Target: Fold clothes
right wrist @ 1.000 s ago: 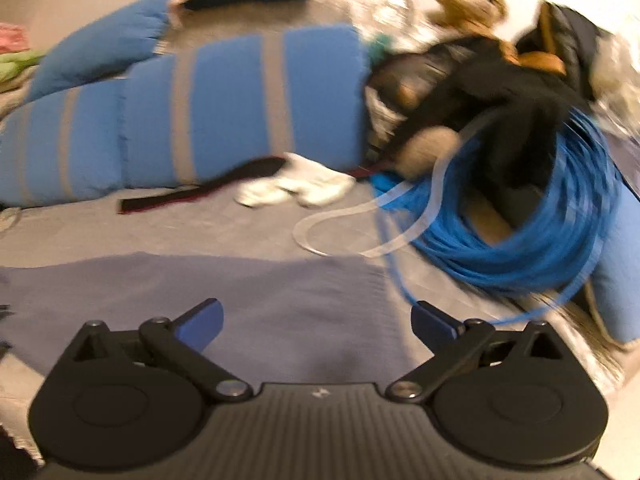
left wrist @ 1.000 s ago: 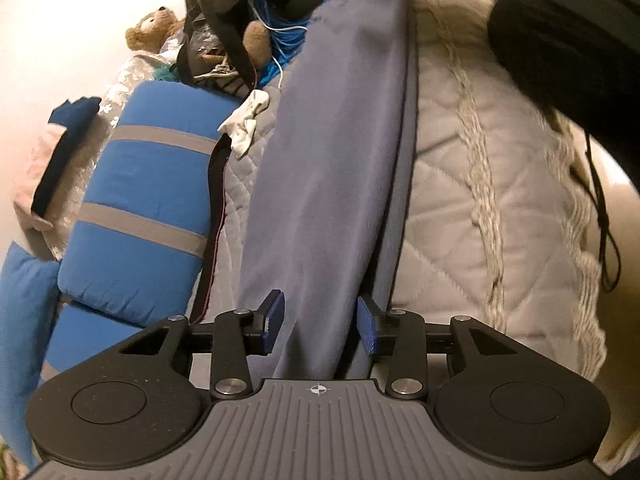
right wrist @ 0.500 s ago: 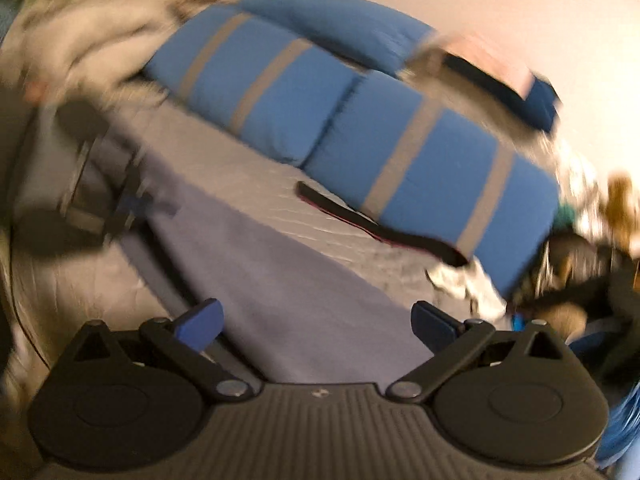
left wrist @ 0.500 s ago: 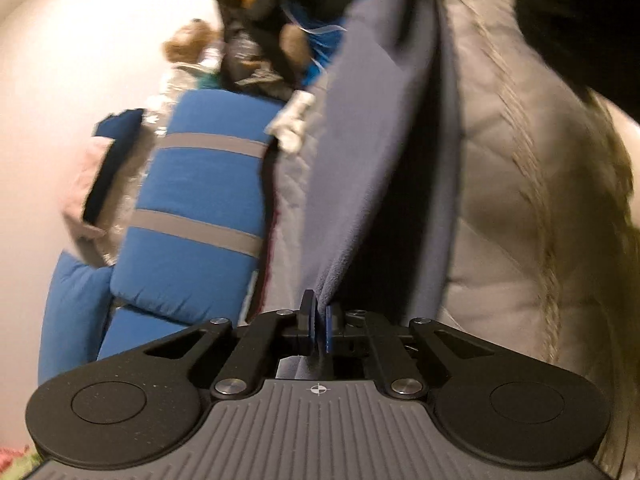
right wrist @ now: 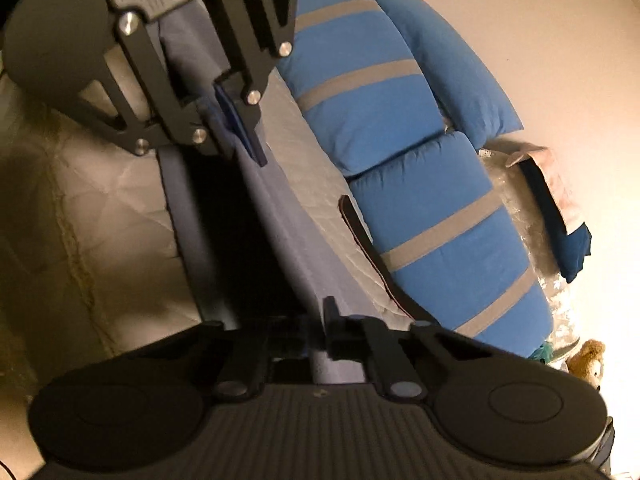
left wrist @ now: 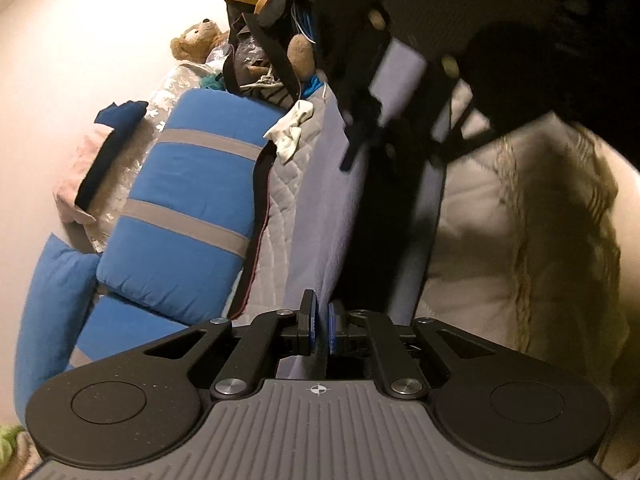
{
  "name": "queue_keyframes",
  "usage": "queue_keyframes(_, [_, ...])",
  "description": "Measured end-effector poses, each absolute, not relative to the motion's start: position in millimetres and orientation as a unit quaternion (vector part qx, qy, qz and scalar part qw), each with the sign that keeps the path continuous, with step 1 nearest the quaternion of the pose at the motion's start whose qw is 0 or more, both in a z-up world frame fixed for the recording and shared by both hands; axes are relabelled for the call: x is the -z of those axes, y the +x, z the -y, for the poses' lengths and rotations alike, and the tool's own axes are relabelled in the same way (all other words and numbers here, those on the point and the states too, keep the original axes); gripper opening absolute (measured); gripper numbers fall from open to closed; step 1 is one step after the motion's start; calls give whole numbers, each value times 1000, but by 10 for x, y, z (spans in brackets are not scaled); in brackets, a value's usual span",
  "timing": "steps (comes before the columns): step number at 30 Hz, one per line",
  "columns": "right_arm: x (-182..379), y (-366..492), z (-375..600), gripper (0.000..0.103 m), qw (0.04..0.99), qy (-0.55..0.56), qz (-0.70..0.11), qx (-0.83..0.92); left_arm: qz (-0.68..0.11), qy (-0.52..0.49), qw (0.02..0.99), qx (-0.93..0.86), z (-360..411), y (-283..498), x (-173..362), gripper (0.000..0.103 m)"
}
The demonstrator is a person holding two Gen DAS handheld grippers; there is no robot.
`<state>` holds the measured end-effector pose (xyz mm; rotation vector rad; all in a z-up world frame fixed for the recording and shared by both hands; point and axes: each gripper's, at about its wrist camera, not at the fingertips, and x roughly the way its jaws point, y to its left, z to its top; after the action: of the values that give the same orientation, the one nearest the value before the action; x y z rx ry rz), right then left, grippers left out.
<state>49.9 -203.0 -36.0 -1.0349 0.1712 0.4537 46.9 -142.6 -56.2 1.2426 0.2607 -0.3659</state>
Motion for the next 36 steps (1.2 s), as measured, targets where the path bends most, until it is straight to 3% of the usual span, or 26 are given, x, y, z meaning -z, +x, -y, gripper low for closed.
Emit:
queue_keyframes(3, [255, 492, 2088, 14, 853, -465, -89, -220, -125, 586, 786, 153, 1351, 514, 640, 9])
queue_keyframes(7, [176, 497, 2119, 14, 858, -454, -93, -222, -140, 602, 778, 111, 1209, 593, 747, 17])
queue_keyframes(11, [135, 514, 2149, 14, 861, -442, -106, -229, -160, 607, 774, 85, 1003, 582, 799, 17])
queue_keyframes(17, [188, 559, 2162, 15, 857, -433, -138, -243, -190, 592, 780, 71, 728, 459, 734, 3])
queue_keyframes(19, [235, 547, 2141, 22, 854, -436, -143, -247, -193, 579, 788, 78, 685, 424, 683, 3])
queue_keyframes(21, [276, 490, 2065, 40, 852, -440, -131, -252, -198, 575, 789, 85, 680, 412, 641, 3])
queue_keyframes(24, [322, 409, 1882, 53, 848, -449, -103, -262, -194, 571, 793, 86, 675, 373, 592, 3])
queue_keyframes(31, [441, 301, 1209, 56, 823, -477, -29, -309, -190, 554, 805, 94, 629, 249, 572, 3])
queue_keyframes(34, [486, 268, 996, 53, 813, -485, -9, -322, -191, 556, 803, 101, 615, 222, 594, 4])
queue_keyframes(35, [494, 261, 943, 43, 811, -485, -5, -327, -190, 554, 804, 101, 603, 216, 594, 6])
queue_keyframes(36, [497, 266, 913, 14, 813, -481, -6, -327, -189, 554, 805, 96, 585, 214, 591, 7])
